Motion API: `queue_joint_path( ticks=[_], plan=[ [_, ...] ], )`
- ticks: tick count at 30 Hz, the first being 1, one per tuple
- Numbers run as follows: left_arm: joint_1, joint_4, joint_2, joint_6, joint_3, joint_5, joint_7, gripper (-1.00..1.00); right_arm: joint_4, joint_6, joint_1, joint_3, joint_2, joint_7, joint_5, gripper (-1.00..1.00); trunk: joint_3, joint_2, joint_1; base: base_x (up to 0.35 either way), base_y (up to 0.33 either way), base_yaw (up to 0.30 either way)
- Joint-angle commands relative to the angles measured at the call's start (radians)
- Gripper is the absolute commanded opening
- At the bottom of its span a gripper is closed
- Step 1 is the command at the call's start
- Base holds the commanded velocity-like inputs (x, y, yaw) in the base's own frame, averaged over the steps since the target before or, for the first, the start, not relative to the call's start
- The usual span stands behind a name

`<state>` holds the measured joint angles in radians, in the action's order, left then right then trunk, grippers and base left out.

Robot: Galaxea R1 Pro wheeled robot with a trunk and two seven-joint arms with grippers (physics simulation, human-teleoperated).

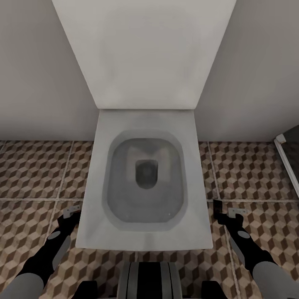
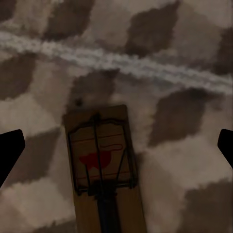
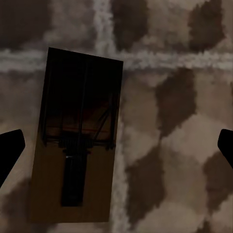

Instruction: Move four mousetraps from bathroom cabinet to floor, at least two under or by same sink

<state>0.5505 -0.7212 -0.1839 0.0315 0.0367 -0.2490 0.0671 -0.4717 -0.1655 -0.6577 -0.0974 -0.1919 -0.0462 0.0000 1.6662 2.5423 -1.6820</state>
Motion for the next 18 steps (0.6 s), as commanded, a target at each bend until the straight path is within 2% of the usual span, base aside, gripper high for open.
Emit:
queue_joint_path(
  ticks=[1, 18],
  plan=[
    [0.000, 0.000, 0.000, 0.004, -0.003, -0.010, 0.003, 1.00, 0.001, -0.003, 0.000, -0.001, 0.000, -0.001, 0.000, 1.00, 0.000, 0.000, 0.000, 0.000, 0.000, 0.000],
    [0.000, 0.000, 0.004, 0.026, 0.000, -0.015, 0.007, 1.00, 0.001, -0.003, 0.000, -0.001, 0.000, -0.001, 0.000, 1.00, 0.000, 0.000, 0.000, 0.000, 0.000, 0.000]
  ],
)
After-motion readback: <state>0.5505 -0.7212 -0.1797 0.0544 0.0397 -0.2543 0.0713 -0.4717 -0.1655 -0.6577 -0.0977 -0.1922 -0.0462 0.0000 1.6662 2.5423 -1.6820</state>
